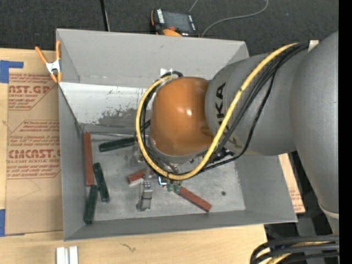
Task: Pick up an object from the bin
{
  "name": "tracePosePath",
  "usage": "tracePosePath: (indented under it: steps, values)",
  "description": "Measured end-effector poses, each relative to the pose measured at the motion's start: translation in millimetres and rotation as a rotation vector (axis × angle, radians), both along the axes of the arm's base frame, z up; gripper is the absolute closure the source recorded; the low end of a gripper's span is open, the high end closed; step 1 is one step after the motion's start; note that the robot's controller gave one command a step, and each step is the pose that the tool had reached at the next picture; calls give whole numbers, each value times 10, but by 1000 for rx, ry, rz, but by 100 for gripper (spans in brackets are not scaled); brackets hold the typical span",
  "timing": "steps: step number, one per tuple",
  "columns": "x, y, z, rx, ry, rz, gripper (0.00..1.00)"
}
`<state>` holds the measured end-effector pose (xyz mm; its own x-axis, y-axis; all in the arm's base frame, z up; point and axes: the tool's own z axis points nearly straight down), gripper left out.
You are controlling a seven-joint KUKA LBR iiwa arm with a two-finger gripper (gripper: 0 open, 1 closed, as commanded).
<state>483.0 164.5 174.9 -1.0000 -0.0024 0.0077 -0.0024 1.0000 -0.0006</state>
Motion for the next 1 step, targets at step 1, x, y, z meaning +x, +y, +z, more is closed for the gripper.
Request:
tracePosePath:
  steps: [1]
  values:
    - [517, -248, -1092, 0, -4, 119, 0]
